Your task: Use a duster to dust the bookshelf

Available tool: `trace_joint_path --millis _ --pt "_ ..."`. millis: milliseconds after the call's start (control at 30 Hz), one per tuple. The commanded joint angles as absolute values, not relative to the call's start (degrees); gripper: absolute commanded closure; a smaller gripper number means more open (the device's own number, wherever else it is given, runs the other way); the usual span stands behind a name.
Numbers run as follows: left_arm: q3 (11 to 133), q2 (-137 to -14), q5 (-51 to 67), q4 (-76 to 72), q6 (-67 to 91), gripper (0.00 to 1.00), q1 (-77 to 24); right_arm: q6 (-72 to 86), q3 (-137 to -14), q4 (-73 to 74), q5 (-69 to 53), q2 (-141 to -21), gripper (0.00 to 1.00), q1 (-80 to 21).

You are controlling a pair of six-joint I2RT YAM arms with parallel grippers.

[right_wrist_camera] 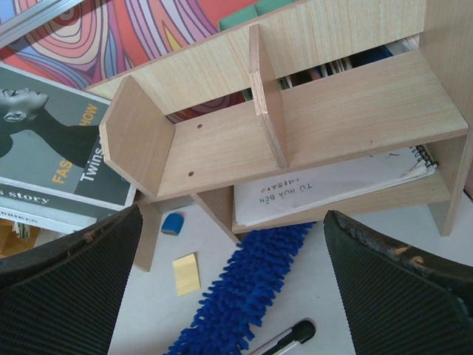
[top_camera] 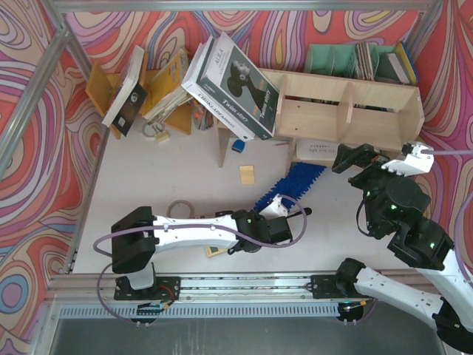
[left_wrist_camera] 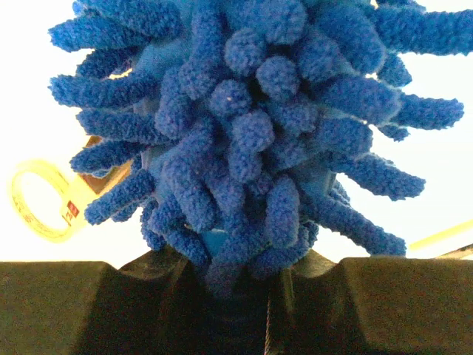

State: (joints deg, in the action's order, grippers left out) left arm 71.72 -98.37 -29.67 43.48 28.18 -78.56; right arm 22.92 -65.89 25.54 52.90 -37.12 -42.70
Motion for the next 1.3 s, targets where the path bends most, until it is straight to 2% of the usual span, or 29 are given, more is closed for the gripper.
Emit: trace_joint_path --millis 0,400,900,1033,1267 --pt "75.69 -100.71 -32.6 36.97 22.38 1.0 -78.68 22.99 -65.78 25.14 53.53 -36.24 0.01 -42.65" --pt "82.65 -105.91 -30.25 30.53 14.83 1.0 -78.69 22.81 -65.18 25.22 53.73 -36.36 0.01 -42.71" --pt "67.89 -95.21 -34.91 35.71 24.6 1.0 -78.49 22.77 -63.64 24.35 54.08 -35.92 0.01 -42.65" --pt "71.46 -98.09 -34.1 33.93 22.52 1.0 -78.53 22.59 -63.99 24.29 53.8 -36.21 0.01 -42.71" --pt "84.83 -108.18 -32.34 32.17 15.3 1.0 -78.57 22.63 -64.12 24.83 54.03 -35.81 0.01 -42.71"
